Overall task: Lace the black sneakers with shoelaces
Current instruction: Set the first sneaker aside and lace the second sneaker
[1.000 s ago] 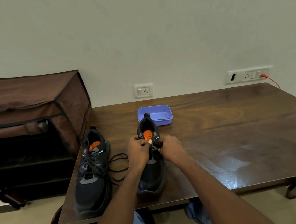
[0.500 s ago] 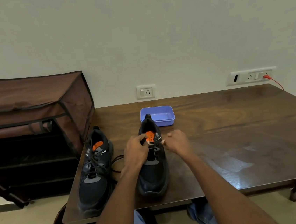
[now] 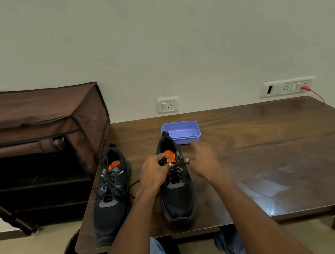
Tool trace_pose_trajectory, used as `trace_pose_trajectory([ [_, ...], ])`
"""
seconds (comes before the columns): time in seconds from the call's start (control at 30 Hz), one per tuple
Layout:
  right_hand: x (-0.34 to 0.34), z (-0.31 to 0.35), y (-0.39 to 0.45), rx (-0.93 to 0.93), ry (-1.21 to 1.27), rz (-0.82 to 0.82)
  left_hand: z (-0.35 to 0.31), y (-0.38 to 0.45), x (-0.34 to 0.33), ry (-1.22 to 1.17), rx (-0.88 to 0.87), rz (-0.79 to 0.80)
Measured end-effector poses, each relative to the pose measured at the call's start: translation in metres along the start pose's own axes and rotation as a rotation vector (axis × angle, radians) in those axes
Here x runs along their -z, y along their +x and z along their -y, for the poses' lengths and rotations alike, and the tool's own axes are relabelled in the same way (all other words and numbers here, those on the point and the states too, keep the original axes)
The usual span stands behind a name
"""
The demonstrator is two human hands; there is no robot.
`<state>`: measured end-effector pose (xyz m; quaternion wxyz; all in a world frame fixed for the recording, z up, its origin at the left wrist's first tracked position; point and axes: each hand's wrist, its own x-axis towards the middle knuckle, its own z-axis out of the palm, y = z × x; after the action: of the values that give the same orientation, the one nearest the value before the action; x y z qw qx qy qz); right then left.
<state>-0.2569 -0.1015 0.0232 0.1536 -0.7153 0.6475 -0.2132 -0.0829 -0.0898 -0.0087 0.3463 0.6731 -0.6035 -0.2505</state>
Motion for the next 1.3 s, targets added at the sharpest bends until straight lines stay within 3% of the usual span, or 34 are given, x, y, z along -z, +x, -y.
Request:
trace_pose_trajectory([
  [0.1, -0.009, 0.019, -0.002, -0.001, -0.043, 0.251, 0.001, 0.000, 0.000, -0.017, -0.016, 0.010],
  [0.2, -0.001, 0.012, 0.000, -0.035, -0.085, 0.194, 0.001, 0.000, 0.000, 0.001, -0.013, 0.010],
  [0.27, 0.009, -0.003, 0.003, -0.140, -0.007, 0.033, 0.004, 0.002, -0.001, -0.004, -0.001, 0.017],
  [0.4, 0.042, -0.041, 0.003, -0.515, 0.034, -0.570, 0.004, 0.001, 0.001, -0.023, -0.008, 0.007],
  [0.47, 0.051, -0.051, 0.002, -0.620, -0.014, -0.675, 0.004, 0.001, 0.001, -0.028, -0.015, 0.002],
  [0.53, 0.046, -0.048, 0.000, -0.627, -0.196, -0.589, 0.003, 0.002, 0.001, -0.027, -0.006, 0.007],
  [0.6, 0.035, -0.033, 0.000, -0.403, -0.260, -0.417, 0.002, 0.001, 0.001, -0.031, 0.005, 0.012],
  [0.7, 0.010, -0.003, -0.001, -0.077, 0.089, 0.036, 0.001, 0.000, 0.000, -0.005, -0.003, 0.002],
  [0.73, 0.003, 0.007, -0.003, -0.047, 0.113, 0.176, -0.001, -0.001, 0.001, -0.009, -0.007, 0.007],
  [0.8, -0.005, 0.015, -0.003, -0.013, 0.015, 0.297, 0.000, -0.001, 0.001, -0.025, -0.015, 0.016],
  [0.9, -0.002, 0.007, 0.003, -0.046, 0.006, 0.260, -0.003, -0.004, 0.005, -0.010, -0.020, 0.012],
  [1.07, 0.007, -0.012, 0.009, -0.263, -0.015, 0.174, -0.010, -0.008, 0.008, 0.013, -0.041, 0.060],
  [1.2, 0.008, 0.001, 0.004, -0.209, 0.030, 0.258, -0.010, -0.012, 0.016, -0.068, -0.011, 0.109],
  [1.3, 0.008, 0.005, 0.003, -0.167, 0.125, 0.312, 0.003, -0.009, 0.024, 0.034, 0.037, 0.156],
])
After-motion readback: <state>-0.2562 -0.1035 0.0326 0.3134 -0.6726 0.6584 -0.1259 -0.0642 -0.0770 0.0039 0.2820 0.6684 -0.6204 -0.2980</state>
